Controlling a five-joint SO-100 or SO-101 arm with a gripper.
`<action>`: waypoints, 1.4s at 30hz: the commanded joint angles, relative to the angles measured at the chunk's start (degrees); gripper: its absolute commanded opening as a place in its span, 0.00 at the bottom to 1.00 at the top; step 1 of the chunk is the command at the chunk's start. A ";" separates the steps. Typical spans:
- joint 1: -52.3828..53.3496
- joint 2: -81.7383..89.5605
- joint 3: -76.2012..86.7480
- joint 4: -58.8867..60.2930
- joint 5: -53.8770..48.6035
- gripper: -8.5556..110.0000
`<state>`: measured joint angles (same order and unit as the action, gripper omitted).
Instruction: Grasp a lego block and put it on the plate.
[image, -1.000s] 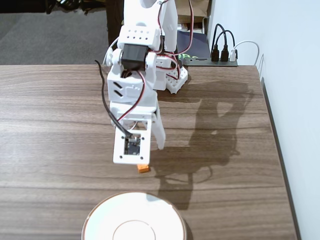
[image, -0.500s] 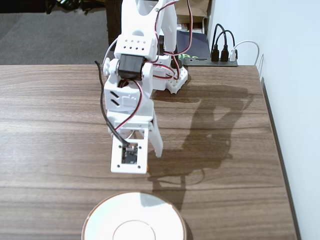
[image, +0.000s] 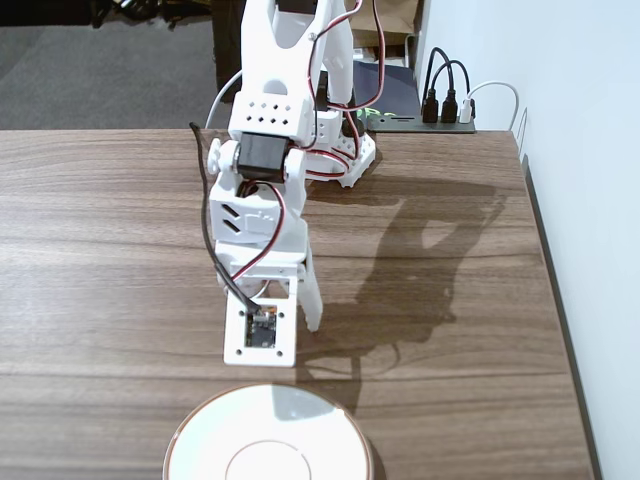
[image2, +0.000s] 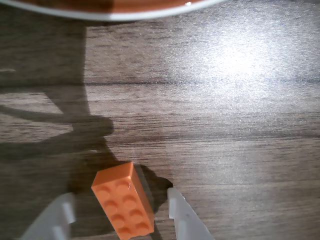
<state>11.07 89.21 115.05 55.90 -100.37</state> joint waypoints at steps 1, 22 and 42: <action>-0.62 0.18 -2.02 -0.62 -0.09 0.23; -2.20 7.03 -2.37 0.18 4.31 0.11; -1.93 5.01 -26.37 -0.18 15.03 0.11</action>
<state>9.93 95.45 92.81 56.69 -86.22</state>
